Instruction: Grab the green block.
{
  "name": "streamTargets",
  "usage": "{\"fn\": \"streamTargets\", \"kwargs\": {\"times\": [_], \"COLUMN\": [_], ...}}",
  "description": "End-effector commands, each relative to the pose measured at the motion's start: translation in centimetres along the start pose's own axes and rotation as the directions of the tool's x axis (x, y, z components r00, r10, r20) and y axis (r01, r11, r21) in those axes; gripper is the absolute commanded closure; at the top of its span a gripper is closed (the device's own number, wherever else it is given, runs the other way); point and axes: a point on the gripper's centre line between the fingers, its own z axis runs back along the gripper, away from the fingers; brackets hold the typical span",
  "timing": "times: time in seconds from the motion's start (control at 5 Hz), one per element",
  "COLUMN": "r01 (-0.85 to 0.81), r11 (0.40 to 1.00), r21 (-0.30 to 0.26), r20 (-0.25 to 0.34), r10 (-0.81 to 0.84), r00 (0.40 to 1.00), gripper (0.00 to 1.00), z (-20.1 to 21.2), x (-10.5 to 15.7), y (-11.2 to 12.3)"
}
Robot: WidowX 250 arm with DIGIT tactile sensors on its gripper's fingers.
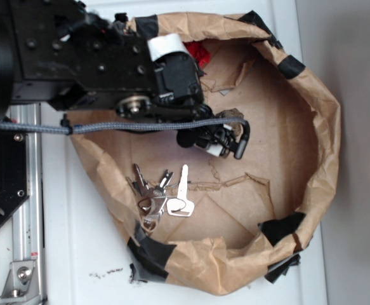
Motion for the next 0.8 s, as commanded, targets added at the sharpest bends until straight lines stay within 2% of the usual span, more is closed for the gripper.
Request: {"fn": "streamTargets", "kwargs": {"times": [0.0,0.2,0.4,0.6], "r01": [-0.209,-0.241,-0.201,-0.153], "r11": [0.978,0.970,0.976,0.983], "r21": [0.013,0.032,0.081,0.101], "r20": [0.087,0.052,0.017,-0.003], "r10": [0.207,0.239,0.200,0.154], "r00": [0.975,0.970,0.980,0.988], "gripper": [0.00,0.00,0.00,0.00], "z": [-1.4,-2.5,-4.3,-4.8], "x": [1.8,2.7,2.3,1.2], "y": [-0.4,-0.4,-0.5,-0.2]}}
